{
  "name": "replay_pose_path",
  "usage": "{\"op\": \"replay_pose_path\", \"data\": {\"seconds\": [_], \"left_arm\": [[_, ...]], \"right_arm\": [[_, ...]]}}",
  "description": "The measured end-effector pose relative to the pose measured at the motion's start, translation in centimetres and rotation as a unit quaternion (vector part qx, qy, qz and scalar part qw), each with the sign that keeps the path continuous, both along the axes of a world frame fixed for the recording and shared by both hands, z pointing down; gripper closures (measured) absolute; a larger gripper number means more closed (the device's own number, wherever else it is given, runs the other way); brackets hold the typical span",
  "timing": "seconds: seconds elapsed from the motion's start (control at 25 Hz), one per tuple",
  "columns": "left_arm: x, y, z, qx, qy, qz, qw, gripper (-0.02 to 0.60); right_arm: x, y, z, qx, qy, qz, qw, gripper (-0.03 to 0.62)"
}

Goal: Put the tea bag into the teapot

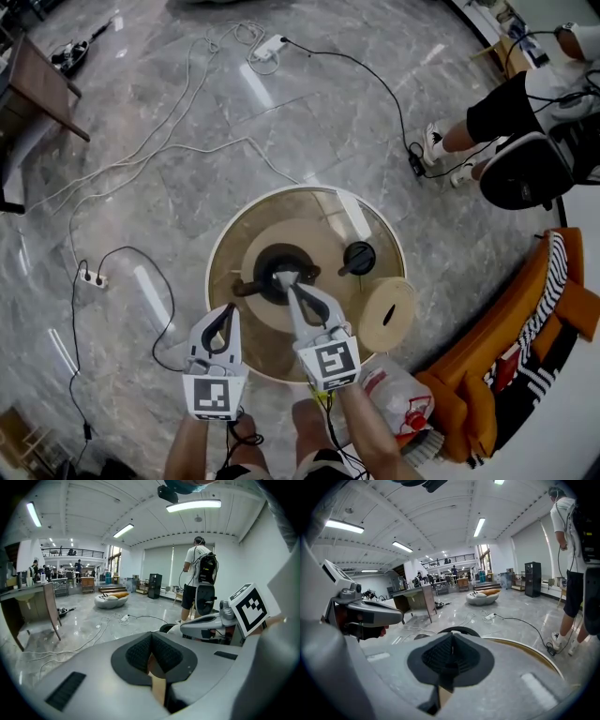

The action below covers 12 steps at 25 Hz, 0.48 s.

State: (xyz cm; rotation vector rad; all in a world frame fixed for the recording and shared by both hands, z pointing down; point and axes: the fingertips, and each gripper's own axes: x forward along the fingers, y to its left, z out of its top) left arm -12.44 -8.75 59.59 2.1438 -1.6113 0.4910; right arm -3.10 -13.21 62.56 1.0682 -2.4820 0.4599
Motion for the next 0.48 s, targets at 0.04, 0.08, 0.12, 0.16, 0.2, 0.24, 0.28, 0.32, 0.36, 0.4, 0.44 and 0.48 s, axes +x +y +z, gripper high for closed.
{"op": "replay_pose_path", "data": {"seconds": [0.04,0.08,0.12,0.16,0.2,0.24,0.28,0.32,0.36,0.4,0.44,0.48], "left_arm": [[-0.03,0.01,0.09,0.003,-0.003,0.004,1.0000,0.566],[-0.03,0.03,0.07,0.001,-0.001,0.002,1.0000,0.566],[-0.02,0.06,-0.04,-0.003,0.004,-0.003,1.0000,0.566],[-0.02,0.10,-0.17,-0.006,0.006,-0.006,0.9999,0.566],[-0.02,0.13,-0.30,-0.007,0.005,-0.006,0.9999,0.566],[-0.02,0.15,-0.43,-0.007,0.005,-0.005,1.0000,0.566],[-0.02,0.16,-0.53,-0.006,0.005,-0.005,1.0000,0.566],[-0.03,0.18,-0.61,-0.004,0.005,-0.006,1.0000,0.566],[-0.03,0.20,-0.65,-0.003,0.005,-0.007,1.0000,0.566],[-0.03,0.24,-0.68,-0.003,0.004,-0.007,1.0000,0.566],[-0.03,0.29,-0.69,-0.004,0.002,-0.005,1.0000,0.566],[-0.01,0.33,-0.71,-0.002,-0.001,-0.002,1.0000,0.566]], "right_arm": [[-0.03,-0.01,0.07,-0.001,0.000,0.000,1.000,0.592],[-0.06,0.03,0.11,-0.003,0.000,0.000,1.000,0.592],[-0.12,0.10,0.11,-0.005,-0.002,0.000,1.000,0.591],[-0.23,0.20,0.04,-0.007,-0.005,-0.002,1.000,0.591],[-0.36,0.33,-0.06,-0.008,-0.010,-0.005,1.000,0.567],[-0.47,0.48,-0.15,-0.009,-0.013,-0.008,1.000,0.499],[-0.52,0.60,-0.21,-0.008,-0.015,-0.010,1.000,0.476],[-0.50,0.67,-0.24,-0.006,-0.016,-0.010,1.000,0.469],[-0.46,0.72,-0.24,-0.005,-0.016,-0.008,1.000,0.453],[-0.40,0.76,-0.24,-0.005,-0.016,-0.006,1.000,0.453],[-0.34,0.75,-0.25,-0.005,-0.018,-0.005,1.000,0.453],[-0.27,0.73,-0.29,-0.004,-0.019,-0.004,1.000,0.453]]}}
